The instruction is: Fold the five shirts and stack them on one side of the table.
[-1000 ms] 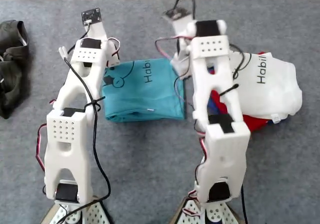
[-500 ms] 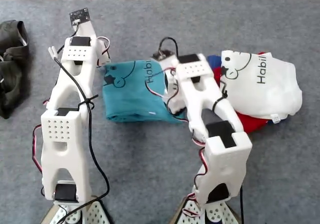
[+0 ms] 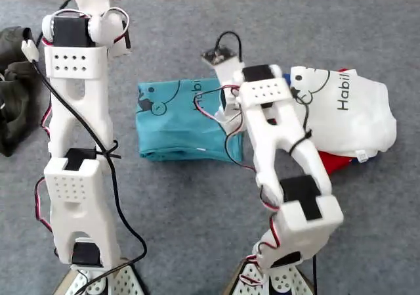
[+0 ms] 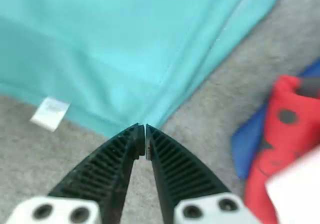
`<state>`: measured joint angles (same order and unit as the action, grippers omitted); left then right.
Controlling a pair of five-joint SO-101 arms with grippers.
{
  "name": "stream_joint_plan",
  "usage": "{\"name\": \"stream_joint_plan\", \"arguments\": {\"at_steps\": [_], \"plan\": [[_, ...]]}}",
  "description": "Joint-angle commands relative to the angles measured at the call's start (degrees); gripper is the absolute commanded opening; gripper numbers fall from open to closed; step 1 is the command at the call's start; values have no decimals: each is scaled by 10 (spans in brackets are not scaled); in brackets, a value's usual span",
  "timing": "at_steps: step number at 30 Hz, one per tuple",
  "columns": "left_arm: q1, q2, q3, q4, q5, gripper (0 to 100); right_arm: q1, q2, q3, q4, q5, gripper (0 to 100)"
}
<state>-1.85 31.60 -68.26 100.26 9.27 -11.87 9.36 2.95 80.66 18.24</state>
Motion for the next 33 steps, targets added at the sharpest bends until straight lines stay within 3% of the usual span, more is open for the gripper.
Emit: {"name": "stream_joint_plan", "arguments": {"at_steps": [1,7,11,18,22,25,33], "plan": [[20,-49,74,9,-10,29,8,-73,-51,34,31,15],[85,-197,292,5,-15,29,8,-79,-83,-29,47,15],[86,-336,439,-27,-40,29,8,-32,-103,-106,47,15],[113,-473,873,-283,-60,29,4,79,-121,-218,52,15],[145,-524,1052,-469,-66,29,5,144,-137,-240,109,15],[153,-544,1119,-564,-82,29,6,188,-162,-247,128,15],[129,-471,1188,-637,-86,28,10,328,-262,-258,130,15]]}}
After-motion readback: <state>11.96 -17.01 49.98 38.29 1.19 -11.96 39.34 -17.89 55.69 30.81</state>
